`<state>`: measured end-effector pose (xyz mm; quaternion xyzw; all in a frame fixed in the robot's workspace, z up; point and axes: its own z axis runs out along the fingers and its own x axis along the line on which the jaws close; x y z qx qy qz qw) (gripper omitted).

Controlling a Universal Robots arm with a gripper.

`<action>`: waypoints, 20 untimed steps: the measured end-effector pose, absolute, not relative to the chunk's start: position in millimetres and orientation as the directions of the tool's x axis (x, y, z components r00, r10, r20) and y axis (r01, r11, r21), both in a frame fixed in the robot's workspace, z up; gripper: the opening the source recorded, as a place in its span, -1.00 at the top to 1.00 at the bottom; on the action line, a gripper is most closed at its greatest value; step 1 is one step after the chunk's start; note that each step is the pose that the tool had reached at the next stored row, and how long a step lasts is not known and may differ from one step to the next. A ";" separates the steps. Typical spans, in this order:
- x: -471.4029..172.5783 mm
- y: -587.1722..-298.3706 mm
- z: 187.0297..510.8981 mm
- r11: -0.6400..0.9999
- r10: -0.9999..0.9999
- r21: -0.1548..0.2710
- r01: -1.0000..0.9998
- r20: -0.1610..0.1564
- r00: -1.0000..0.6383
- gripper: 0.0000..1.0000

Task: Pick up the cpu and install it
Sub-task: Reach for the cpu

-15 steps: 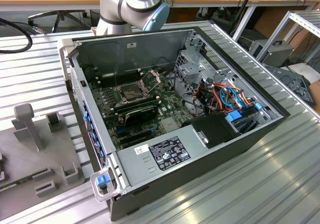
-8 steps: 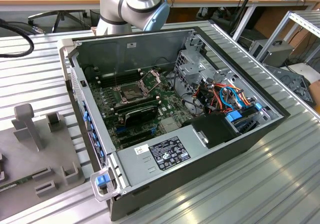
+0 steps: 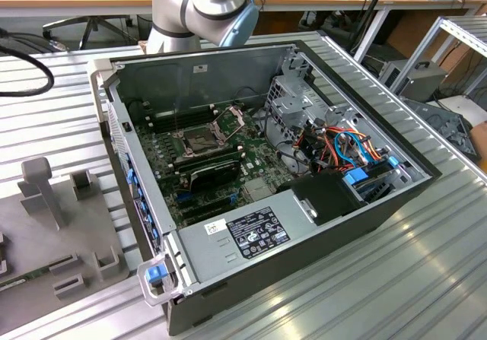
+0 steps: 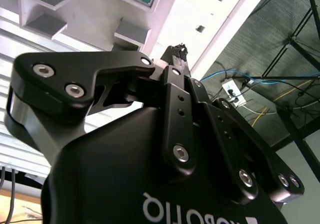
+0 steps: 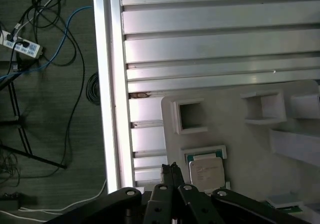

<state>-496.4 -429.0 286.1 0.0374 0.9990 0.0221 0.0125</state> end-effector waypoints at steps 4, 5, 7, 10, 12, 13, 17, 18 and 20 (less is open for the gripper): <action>-496.1 -434.5 284.4 0.996 0.075 0.045 0.074 -0.023 -0.997 0.79; -495.8 -435.0 284.0 0.996 0.075 0.045 0.074 -0.023 -0.997 0.79; -494.7 -436.2 283.4 0.996 0.075 0.045 0.074 -0.023 -0.997 0.79; -493.0 -437.0 282.3 0.996 0.075 0.045 0.074 -0.023 -0.997 0.79; -490.8 -437.7 281.3 0.996 0.075 0.045 0.074 -0.023 -0.997 0.79; -490.1 -437.9 281.0 0.996 0.075 0.045 0.074 -0.023 -0.997 0.79; -486.7 -438.7 279.7 0.996 0.075 0.045 0.074 -0.023 -0.997 0.79; -486.1 -438.8 279.3 0.996 0.075 0.045 0.074 -0.023 -0.997 0.79; -485.0 -439.0 278.7 0.996 0.075 0.045 0.074 -0.023 -0.997 0.79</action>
